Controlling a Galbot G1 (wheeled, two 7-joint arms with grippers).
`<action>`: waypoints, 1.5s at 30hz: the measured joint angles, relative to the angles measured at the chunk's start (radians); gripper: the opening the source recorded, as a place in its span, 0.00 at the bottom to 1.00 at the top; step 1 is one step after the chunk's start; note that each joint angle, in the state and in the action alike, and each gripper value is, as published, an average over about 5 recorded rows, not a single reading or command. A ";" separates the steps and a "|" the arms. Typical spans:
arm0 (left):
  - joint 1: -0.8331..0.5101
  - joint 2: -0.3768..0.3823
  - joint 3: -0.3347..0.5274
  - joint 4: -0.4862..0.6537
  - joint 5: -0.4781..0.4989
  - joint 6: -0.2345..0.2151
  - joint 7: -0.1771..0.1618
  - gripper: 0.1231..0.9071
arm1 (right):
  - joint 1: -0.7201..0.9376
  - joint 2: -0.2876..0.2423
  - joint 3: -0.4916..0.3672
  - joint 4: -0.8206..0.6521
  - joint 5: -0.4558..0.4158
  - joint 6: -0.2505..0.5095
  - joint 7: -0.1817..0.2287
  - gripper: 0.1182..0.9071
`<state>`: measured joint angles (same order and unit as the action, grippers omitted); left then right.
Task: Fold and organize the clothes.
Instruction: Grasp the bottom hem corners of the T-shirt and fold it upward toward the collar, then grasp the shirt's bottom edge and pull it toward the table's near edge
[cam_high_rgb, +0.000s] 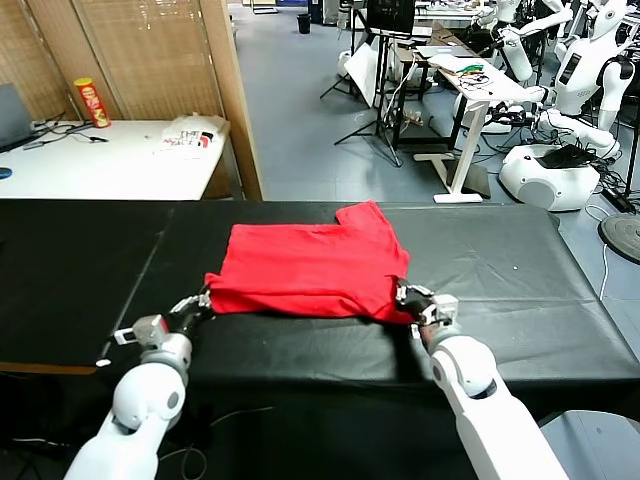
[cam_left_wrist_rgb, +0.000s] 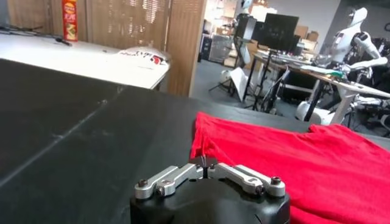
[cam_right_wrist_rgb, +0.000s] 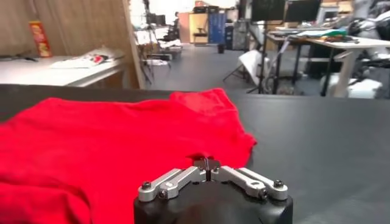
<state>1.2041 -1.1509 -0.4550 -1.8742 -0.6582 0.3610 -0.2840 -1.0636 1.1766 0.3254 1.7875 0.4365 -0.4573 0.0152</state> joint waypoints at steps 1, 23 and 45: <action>0.005 0.000 -0.003 -0.004 0.002 0.001 0.002 0.40 | -0.014 -0.008 0.005 0.016 0.001 -0.002 -0.001 0.62; 0.086 0.002 -0.033 -0.020 -0.027 0.023 0.065 0.86 | -0.208 -0.022 0.046 0.149 -0.020 -0.015 0.010 0.66; 0.107 0.020 -0.028 -0.018 -0.020 0.026 0.103 0.00 | -0.186 -0.046 0.049 0.142 -0.012 -0.028 0.018 0.01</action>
<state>1.3114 -1.1313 -0.4827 -1.8922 -0.6786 0.3871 -0.1812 -1.2498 1.1307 0.3739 1.9295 0.4242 -0.4857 0.0332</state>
